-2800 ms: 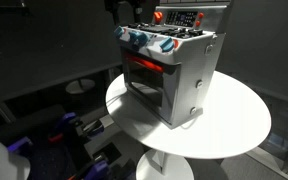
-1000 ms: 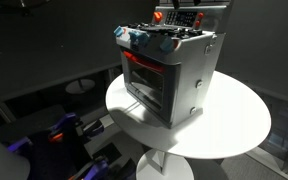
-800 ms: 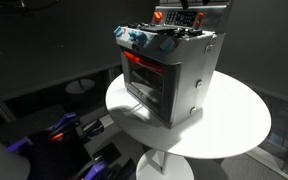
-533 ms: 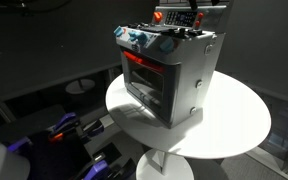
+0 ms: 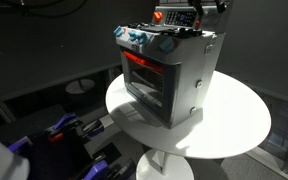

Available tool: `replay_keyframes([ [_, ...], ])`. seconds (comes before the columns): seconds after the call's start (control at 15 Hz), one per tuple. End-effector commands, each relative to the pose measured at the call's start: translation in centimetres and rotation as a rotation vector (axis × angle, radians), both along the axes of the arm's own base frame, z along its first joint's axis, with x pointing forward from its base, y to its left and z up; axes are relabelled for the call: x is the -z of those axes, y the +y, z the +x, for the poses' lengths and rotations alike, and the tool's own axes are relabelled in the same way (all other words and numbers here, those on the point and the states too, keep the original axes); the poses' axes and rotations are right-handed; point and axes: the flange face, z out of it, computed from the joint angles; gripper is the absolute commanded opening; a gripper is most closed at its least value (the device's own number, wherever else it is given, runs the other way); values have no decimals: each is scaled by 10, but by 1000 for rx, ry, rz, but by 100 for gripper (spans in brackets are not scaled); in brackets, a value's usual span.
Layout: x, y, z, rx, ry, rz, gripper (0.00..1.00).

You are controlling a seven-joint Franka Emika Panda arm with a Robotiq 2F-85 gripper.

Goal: Push the top right button on the toy stove

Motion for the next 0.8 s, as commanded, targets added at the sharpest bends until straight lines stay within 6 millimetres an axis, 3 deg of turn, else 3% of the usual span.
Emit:
replay_keyframes([
  [0.0, 2, 2, 13, 11, -14, 4, 100],
  [0.73, 8, 7, 20, 5, -11, 2, 100],
])
